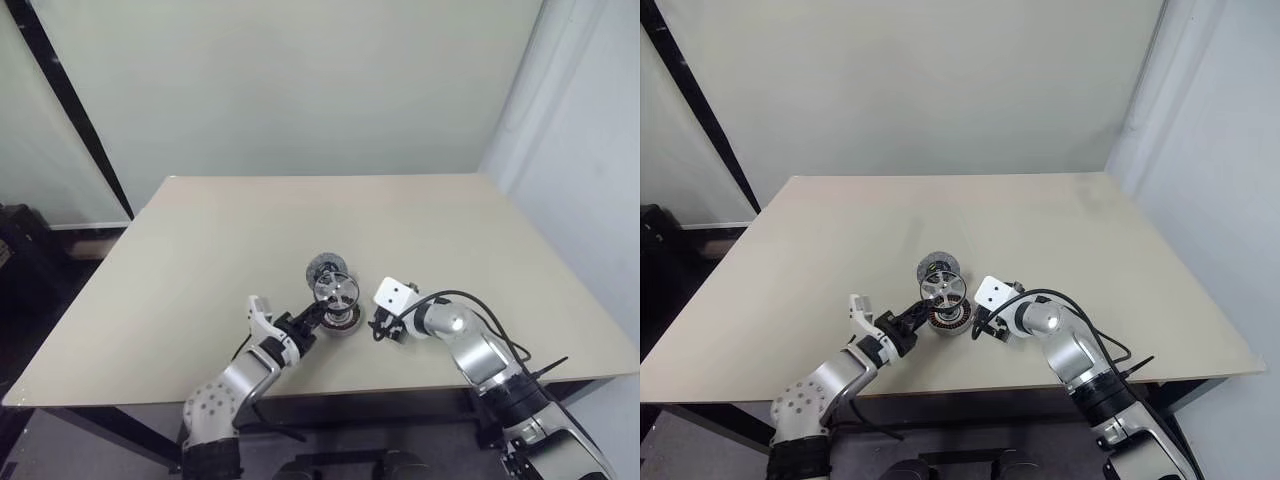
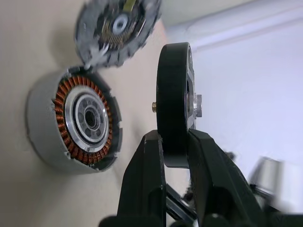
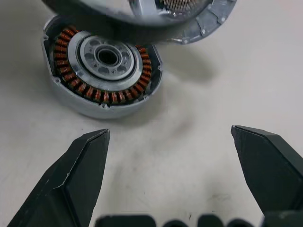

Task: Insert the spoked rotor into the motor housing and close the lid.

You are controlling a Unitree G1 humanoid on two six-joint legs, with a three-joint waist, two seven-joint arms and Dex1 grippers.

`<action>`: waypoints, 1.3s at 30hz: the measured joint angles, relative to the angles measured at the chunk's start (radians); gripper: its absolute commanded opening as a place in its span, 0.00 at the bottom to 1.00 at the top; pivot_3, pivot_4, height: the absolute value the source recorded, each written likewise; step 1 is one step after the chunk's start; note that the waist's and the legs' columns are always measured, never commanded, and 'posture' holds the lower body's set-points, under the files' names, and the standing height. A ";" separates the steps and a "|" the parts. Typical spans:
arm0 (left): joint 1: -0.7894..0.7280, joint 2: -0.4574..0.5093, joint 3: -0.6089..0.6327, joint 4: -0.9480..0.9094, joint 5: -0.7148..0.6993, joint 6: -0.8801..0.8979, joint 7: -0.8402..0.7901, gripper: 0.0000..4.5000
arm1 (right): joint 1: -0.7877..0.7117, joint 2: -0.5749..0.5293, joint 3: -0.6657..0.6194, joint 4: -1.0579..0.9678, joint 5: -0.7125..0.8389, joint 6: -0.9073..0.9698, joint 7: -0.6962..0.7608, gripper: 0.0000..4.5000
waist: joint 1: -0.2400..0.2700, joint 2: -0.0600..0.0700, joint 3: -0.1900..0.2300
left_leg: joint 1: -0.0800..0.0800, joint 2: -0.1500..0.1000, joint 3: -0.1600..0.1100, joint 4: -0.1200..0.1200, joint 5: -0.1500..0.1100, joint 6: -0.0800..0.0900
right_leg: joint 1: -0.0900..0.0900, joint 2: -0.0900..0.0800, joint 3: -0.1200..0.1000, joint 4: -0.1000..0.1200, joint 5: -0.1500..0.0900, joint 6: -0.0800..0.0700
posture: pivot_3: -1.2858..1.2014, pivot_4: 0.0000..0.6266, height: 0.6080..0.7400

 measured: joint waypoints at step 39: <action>-0.047 -0.032 0.031 0.145 0.169 -0.020 -0.011 0.36 | 0.021 -0.003 -0.010 -0.046 0.001 0.062 -0.028 1.00 | 0.000 0.000 0.000 | 0.001 0.000 0.000 0.000 0.000 0.000 | 0.001 0.000 0.000 0.000 0.000 0.000 | 0.52 0.00 1.00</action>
